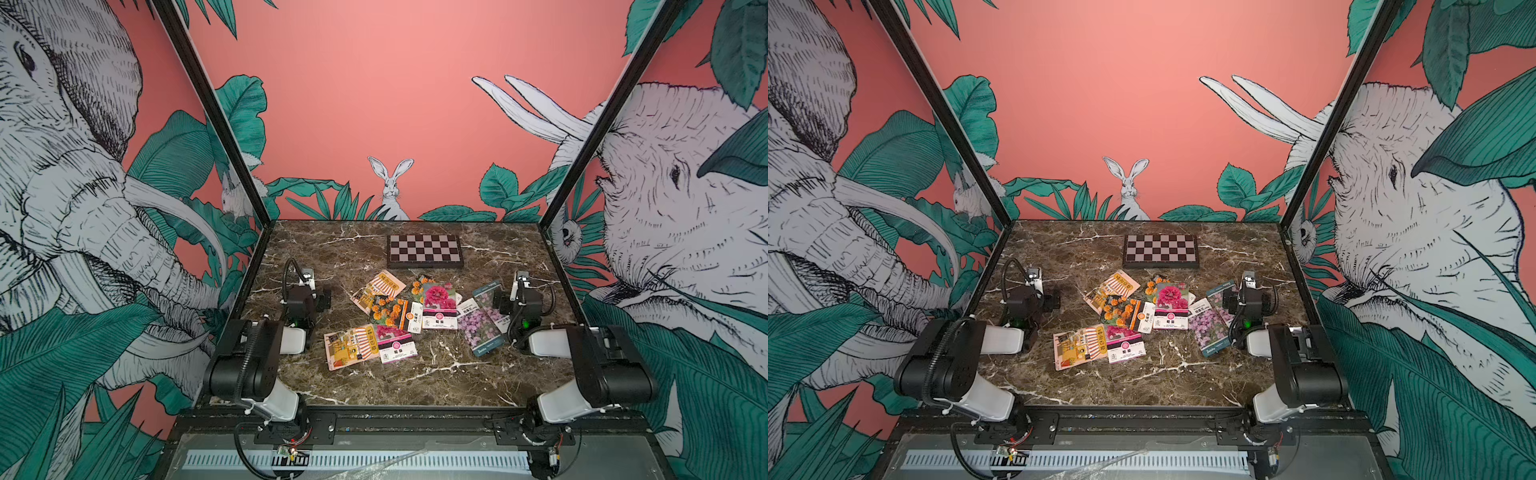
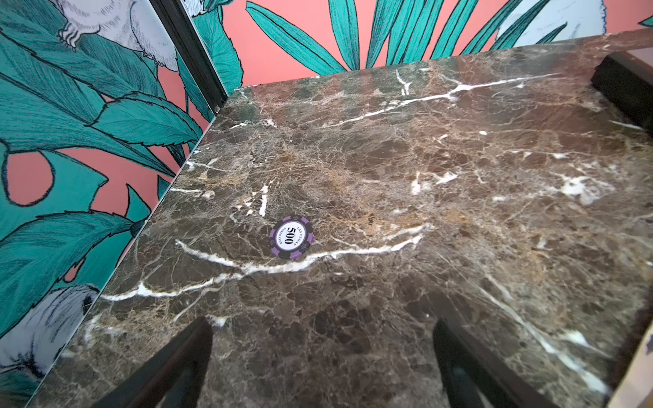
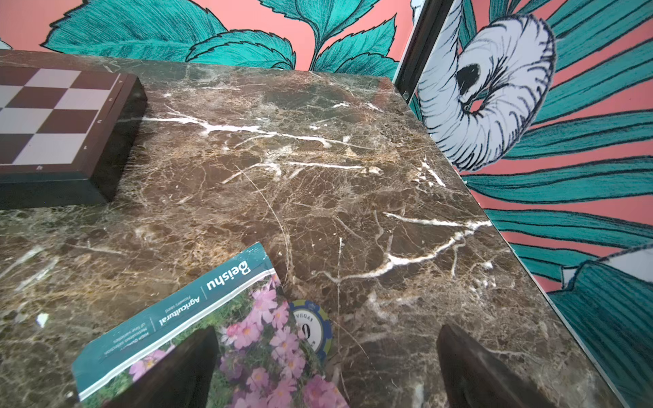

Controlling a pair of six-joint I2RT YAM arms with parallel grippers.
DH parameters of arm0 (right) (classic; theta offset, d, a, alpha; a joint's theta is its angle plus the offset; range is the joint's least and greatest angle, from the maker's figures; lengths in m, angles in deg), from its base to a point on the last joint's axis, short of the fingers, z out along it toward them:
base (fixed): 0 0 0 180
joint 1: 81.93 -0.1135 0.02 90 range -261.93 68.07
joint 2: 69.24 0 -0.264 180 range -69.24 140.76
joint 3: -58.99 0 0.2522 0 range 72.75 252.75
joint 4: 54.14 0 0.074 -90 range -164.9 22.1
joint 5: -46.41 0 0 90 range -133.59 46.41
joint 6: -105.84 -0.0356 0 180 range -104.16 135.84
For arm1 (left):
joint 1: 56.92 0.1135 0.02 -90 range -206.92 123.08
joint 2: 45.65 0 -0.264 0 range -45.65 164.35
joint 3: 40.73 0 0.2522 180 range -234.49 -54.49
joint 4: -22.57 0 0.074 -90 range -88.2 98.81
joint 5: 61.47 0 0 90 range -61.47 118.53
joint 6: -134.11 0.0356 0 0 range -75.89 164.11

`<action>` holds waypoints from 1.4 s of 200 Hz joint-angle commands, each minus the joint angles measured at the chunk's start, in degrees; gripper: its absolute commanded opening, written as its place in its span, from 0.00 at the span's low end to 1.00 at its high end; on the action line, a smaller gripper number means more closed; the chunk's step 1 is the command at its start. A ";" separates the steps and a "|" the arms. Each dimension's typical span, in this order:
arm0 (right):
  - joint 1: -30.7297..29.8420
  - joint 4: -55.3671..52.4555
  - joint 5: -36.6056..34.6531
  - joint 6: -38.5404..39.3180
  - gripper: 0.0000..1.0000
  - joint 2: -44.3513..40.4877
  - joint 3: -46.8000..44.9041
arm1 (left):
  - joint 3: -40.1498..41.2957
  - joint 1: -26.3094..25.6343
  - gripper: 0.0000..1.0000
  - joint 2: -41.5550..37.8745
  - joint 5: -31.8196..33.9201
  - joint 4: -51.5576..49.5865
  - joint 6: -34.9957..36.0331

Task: Arrange the seed packets in a row
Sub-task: Pick up the seed packet from the center of the board.

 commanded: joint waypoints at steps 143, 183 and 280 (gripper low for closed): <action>0.20 2.36 -0.13 0.49 0.99 0.27 1.01 | -0.90 0.23 1.00 0.02 0.15 1.62 0.64; 0.19 -3.97 0.08 0.73 0.99 -7.43 1.57 | -4.23 -0.28 0.99 -7.45 0.68 -9.96 1.36; -0.78 -55.13 7.16 -23.10 0.99 -23.17 23.66 | -26.61 -0.25 0.99 -24.12 -9.87 -62.78 -24.68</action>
